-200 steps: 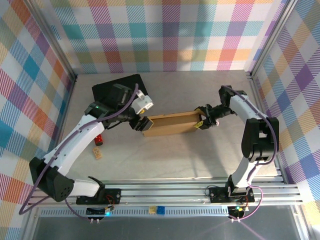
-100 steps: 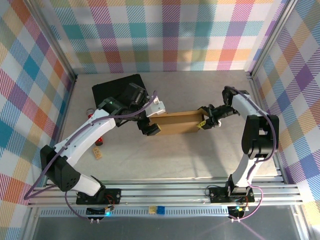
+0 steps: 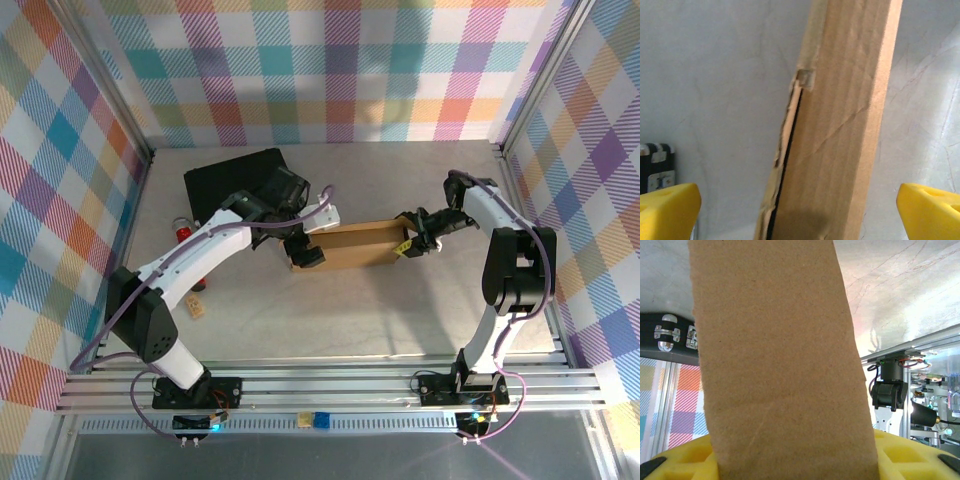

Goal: Fold the paper box

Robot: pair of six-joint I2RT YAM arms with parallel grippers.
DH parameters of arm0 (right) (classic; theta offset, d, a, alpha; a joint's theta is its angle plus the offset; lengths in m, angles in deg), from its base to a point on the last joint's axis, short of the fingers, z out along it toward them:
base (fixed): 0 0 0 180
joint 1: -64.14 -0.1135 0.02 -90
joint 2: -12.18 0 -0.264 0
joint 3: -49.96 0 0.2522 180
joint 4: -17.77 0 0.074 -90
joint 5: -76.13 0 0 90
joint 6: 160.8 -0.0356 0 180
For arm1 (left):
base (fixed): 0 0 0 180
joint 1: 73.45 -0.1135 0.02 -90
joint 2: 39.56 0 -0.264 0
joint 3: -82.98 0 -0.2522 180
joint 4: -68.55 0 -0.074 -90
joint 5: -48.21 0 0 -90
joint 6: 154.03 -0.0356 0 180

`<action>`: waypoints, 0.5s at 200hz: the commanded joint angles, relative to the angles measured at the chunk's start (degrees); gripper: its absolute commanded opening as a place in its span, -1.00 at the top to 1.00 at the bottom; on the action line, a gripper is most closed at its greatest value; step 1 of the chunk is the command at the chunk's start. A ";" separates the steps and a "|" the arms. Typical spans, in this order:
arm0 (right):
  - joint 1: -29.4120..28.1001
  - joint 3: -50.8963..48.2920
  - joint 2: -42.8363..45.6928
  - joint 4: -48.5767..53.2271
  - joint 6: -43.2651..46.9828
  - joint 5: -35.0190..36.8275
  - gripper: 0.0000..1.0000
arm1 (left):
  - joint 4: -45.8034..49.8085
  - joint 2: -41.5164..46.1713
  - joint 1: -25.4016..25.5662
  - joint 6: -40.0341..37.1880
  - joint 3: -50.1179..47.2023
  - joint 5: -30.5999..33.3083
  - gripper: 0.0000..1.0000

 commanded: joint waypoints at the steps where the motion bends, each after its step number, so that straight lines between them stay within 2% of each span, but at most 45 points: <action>1: 0.60 0.76 -1.27 1.72 0.86 -0.39 0.20 | 1.97 -0.62 0.65 -2.36 2.32 -5.07 -0.99; 27: 0.60 0.90 -1.73 1.88 1.15 -0.37 0.20 | 4.30 -2.25 0.98 -2.83 3.40 -7.90 -0.99; 100: 0.69 1.77 -2.26 2.19 1.33 -0.72 0.20 | -0.61 -5.20 2.79 -3.66 0.02 3.70 -0.94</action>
